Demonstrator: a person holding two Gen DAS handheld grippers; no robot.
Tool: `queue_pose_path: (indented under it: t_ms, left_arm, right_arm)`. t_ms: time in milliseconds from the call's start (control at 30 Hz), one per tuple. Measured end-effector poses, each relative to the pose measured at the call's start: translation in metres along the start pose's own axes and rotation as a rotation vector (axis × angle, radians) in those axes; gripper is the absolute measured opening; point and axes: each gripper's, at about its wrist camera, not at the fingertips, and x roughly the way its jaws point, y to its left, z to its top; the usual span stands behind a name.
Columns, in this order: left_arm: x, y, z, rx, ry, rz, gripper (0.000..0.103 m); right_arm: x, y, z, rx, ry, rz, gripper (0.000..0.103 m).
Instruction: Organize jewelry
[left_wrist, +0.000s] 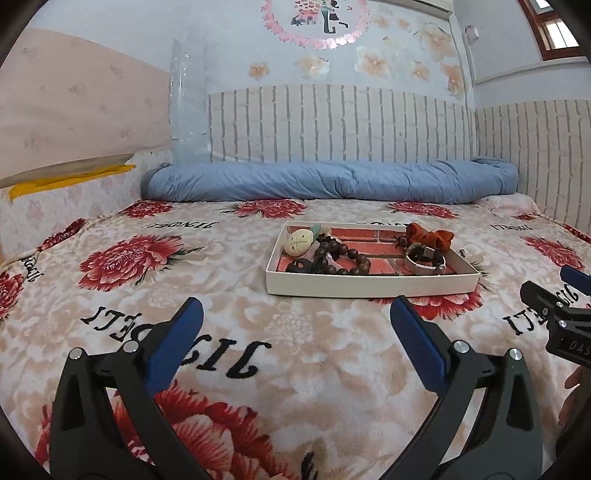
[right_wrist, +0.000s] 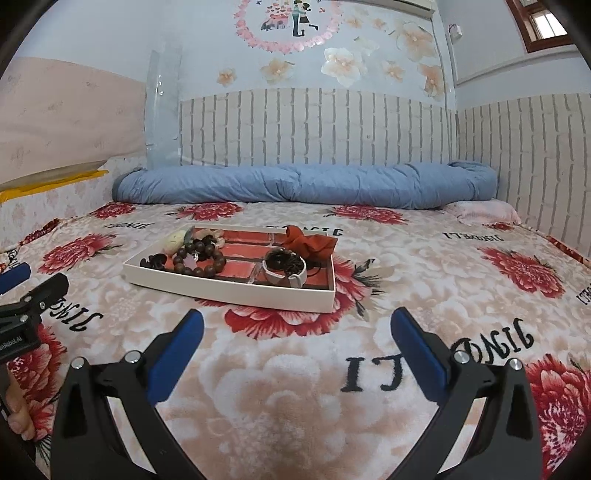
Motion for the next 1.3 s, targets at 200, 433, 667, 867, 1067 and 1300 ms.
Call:
queue_pose_path:
  t_ms: [200,433,667,867,1067,1300]
  left_arm:
    - [-0.0008,0.0006,-0.0003,-0.002,-0.003,-0.004,0.098]
    - [-0.0012,0.0,-0.0001,0.001,-0.001,-0.002,0.098]
    - [-0.0016,-0.0004,-0.0014,0.017,-0.002,0.004,0.098]
    - [-0.0005,0.0014,-0.001,0.008,0.001,0.005,0.098]
    - [-0.0002,0.0012,-0.0006,0.015,0.002,0.007,0.098]
    - [0.0003,0.0009,-0.0011,0.014,0.004,0.006,0.098]
  right_arm:
    - [-0.003,-0.0061,-0.0006,0.033,-0.017,-0.004,0.099]
    - [-0.0025,-0.009,0.0,0.051,-0.017,-0.017,0.099]
    - [-0.0029,-0.0081,0.0,0.047,-0.017,-0.026,0.099]
    - [-0.002,-0.0067,0.0004,0.041,-0.014,-0.031,0.099]
    - [-0.0014,-0.0072,-0.0002,0.043,-0.012,-0.04,0.099]
    - [-0.0035,-0.0068,-0.0007,0.041,-0.022,-0.049,0.099]
